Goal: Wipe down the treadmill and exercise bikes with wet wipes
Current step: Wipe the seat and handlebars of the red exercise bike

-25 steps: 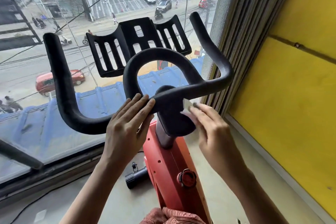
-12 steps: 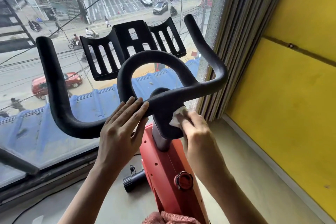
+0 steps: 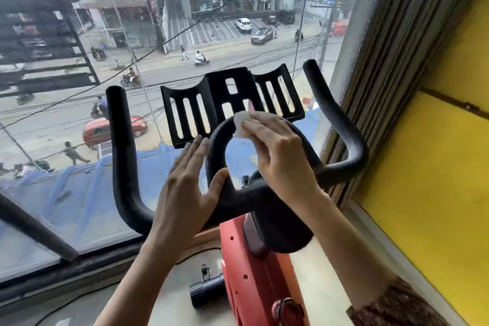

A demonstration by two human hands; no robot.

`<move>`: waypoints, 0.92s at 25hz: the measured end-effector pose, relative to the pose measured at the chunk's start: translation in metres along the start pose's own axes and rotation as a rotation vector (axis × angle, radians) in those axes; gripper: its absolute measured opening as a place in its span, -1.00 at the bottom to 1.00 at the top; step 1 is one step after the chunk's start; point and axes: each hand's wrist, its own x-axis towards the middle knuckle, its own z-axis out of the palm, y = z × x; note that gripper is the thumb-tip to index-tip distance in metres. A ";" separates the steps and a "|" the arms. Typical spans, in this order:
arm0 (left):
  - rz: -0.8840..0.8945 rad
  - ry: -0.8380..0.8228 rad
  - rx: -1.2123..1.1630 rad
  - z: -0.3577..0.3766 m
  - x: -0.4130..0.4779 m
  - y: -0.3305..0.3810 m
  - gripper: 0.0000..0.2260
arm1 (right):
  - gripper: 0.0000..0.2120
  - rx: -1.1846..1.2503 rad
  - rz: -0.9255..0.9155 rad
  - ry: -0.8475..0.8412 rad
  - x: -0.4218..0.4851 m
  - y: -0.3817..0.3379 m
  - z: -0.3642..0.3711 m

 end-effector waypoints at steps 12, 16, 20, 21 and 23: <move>0.177 -0.257 -0.017 0.010 0.075 -0.017 -0.34 | -0.49 -0.138 -0.273 -0.394 0.064 0.067 0.012; 0.281 -0.398 0.048 0.019 0.094 -0.018 -0.27 | -0.58 -0.106 -0.065 -0.333 0.036 0.080 -0.035; 0.357 -0.434 0.075 0.032 0.114 -0.016 -0.26 | -0.68 -0.086 0.148 -0.320 0.039 0.077 -0.061; 0.365 -0.438 0.066 0.036 0.118 -0.014 -0.31 | -0.70 -0.059 0.157 -0.353 0.044 0.077 -0.055; 0.386 -0.421 0.060 0.042 0.122 -0.011 -0.42 | -0.63 0.052 0.174 -0.463 0.050 0.071 -0.038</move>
